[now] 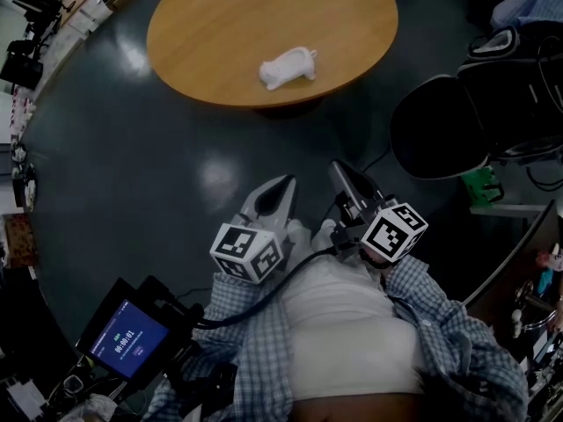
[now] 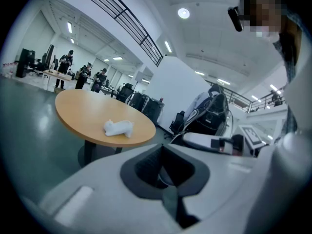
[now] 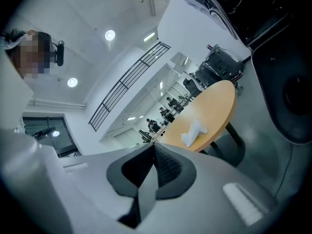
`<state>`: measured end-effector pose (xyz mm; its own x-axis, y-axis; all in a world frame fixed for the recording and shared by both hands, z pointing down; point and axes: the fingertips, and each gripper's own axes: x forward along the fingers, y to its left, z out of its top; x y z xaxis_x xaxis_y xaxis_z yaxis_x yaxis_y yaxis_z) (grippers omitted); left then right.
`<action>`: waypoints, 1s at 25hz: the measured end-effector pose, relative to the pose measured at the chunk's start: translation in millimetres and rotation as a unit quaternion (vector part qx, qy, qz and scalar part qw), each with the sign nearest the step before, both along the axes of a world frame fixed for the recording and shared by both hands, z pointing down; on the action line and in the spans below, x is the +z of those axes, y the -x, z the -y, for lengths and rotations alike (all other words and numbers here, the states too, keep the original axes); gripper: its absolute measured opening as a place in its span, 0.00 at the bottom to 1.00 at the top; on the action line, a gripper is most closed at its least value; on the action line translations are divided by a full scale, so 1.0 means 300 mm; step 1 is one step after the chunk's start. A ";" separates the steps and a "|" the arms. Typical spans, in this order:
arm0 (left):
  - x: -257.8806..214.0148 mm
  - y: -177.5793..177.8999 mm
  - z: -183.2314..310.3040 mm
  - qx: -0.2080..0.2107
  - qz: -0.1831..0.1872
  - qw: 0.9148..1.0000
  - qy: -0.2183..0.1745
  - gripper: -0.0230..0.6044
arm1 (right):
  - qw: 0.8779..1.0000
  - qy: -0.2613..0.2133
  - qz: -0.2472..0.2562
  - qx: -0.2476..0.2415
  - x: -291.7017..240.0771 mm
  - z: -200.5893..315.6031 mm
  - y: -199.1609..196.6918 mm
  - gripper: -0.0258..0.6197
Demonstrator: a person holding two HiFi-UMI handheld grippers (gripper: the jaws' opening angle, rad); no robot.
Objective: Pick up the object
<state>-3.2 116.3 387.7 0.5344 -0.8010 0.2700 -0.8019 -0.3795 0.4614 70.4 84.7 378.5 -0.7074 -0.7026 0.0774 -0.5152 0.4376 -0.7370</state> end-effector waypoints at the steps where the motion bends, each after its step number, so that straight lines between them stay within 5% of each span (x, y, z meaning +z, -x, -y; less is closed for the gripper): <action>1: 0.002 -0.013 -0.006 0.000 0.000 1.000 0.000 0.04 | 1.000 -0.001 0.002 -0.001 0.001 -0.006 -0.012 0.05; 5: 0.008 -0.120 -0.056 -0.002 0.004 1.000 -0.001 0.04 | 1.000 0.002 0.006 -0.002 0.011 -0.054 -0.119 0.05; 25: 0.000 -0.116 -0.037 -0.030 0.018 0.999 -0.011 0.04 | 1.000 0.004 0.014 -0.021 0.022 -0.032 -0.135 0.05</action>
<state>31.7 127.3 387.8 0.4754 -0.8370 0.2709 -0.8397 -0.3398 0.4237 111.0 94.2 385.2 -0.7377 -0.6721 0.0635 -0.4767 0.4520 -0.7540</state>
